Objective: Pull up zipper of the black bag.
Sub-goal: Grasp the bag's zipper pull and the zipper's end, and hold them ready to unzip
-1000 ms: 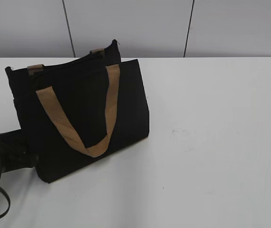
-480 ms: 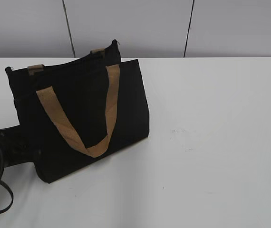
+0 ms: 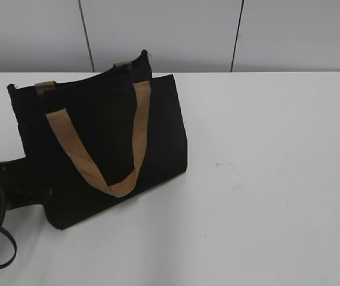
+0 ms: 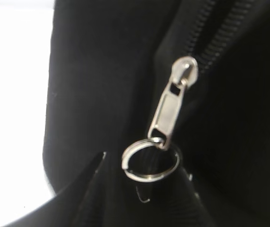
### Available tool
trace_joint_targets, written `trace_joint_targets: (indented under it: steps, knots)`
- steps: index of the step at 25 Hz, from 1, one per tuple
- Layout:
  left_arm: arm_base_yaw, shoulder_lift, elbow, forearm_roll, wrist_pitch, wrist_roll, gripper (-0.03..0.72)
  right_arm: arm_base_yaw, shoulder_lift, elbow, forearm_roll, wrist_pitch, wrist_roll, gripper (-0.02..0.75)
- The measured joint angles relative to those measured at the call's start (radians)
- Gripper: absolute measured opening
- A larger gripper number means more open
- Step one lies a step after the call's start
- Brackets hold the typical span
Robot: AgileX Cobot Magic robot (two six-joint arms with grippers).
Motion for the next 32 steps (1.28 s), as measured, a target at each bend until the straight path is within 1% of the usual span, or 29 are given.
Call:
trace_joint_targets:
  steps: [18, 20, 22, 24, 25, 27, 32]
  knots:
    - [0.000, 0.000, 0.000, 0.003, 0.042, 0.000, 0.295, 0.000, 0.000, 0.000, 0.000, 0.000, 0.001, 0.454]
    - [0.000, 0.000, 0.000, 0.005, 0.043, 0.000, 0.256, 0.000, 0.000, 0.000, 0.000, 0.000, 0.001, 0.454]
    - [0.000, 0.000, 0.000, 0.007, 0.046, 0.000, 0.177, 0.000, 0.000, 0.000, 0.000, 0.000, 0.001, 0.454]
    - [0.000, 0.000, 0.000, 0.008, 0.047, 0.000, 0.081, 0.000, 0.000, 0.000, 0.000, 0.000, 0.001, 0.454]
    - [0.000, 0.000, 0.000, 0.008, 0.047, 0.000, 0.051, 0.000, 0.000, 0.000, 0.000, 0.000, 0.001, 0.454]
    - [0.000, 0.000, 0.000, 0.008, 0.048, 0.000, 0.029, 0.000, 0.000, 0.000, 0.000, 0.000, 0.001, 0.454]
    - [0.000, -0.014, 0.012, 0.007, 0.020, 0.000, 0.025, 0.000, 0.000, 0.000, 0.000, 0.000, 0.001, 0.454]
